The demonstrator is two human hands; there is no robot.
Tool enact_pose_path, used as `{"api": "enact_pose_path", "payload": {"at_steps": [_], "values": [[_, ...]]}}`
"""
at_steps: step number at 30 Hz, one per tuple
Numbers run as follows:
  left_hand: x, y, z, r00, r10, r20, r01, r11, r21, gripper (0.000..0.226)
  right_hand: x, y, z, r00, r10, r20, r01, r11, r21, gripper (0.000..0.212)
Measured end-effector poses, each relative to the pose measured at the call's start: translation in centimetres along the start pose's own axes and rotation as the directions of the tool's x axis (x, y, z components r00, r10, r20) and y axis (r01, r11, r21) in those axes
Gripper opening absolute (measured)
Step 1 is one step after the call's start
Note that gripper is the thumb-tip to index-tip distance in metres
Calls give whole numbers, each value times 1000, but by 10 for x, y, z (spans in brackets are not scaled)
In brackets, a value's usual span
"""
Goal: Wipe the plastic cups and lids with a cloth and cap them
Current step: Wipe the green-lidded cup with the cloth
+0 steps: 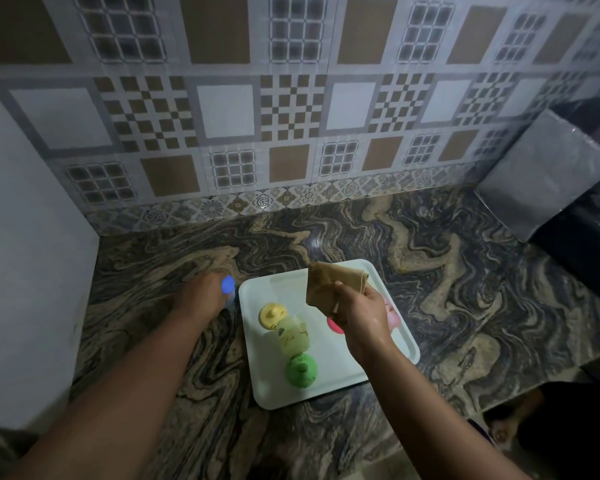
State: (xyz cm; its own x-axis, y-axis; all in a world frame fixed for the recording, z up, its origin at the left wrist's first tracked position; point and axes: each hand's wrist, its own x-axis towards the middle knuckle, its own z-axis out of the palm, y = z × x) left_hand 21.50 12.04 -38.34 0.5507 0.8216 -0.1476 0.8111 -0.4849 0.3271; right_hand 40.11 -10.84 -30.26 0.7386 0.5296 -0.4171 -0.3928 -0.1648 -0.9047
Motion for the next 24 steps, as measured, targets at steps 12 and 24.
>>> {"api": "enact_pose_path", "payload": {"at_steps": [12, 24], "values": [[-35, 90, 15, 975, 221, -8, -221, 969, -107, 30, 26, 3, -70, 987, 149, -68, -136, 978, 160, 30], [-28, 115, 29, 920, 90, 381, -46, 991, -123, 17, 32, -7, -119, 977, 203, 61, -211, 959, 189, 36]]}}
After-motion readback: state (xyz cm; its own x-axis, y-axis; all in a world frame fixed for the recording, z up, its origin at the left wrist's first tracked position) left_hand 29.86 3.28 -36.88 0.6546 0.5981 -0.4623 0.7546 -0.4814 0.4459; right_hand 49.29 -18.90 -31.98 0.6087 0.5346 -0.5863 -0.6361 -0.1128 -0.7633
